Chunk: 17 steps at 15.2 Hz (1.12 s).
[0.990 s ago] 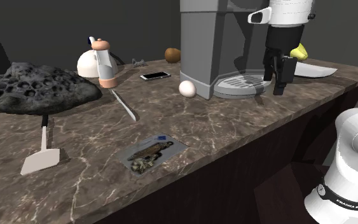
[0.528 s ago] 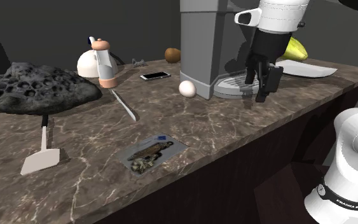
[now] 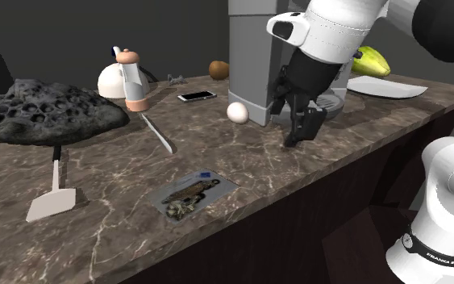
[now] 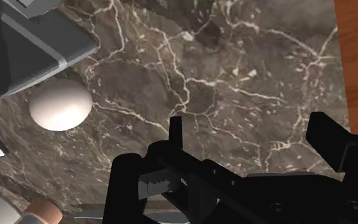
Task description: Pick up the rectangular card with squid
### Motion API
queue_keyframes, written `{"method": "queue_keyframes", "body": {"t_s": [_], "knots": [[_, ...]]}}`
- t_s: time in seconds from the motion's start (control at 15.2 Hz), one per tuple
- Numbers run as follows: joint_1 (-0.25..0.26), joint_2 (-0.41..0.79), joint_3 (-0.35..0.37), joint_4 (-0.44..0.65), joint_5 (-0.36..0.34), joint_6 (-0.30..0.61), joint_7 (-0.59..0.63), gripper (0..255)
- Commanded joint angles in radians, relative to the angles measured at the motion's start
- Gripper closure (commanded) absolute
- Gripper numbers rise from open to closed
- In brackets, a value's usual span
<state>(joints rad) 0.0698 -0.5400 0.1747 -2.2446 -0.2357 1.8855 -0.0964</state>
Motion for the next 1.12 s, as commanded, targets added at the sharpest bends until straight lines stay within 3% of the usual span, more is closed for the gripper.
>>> {"method": "queue_keyframes", "body": {"t_s": [0.0,0.53,1.06], "knots": [[0.01,0.032,0.036,0.008,-0.034,0.061,0.014,0],[0.014,0.188,0.181,0.069,-0.236,0.268,0.096,0],[-0.002,0.371,0.338,0.168,-0.559,0.388,0.249,0]]}}
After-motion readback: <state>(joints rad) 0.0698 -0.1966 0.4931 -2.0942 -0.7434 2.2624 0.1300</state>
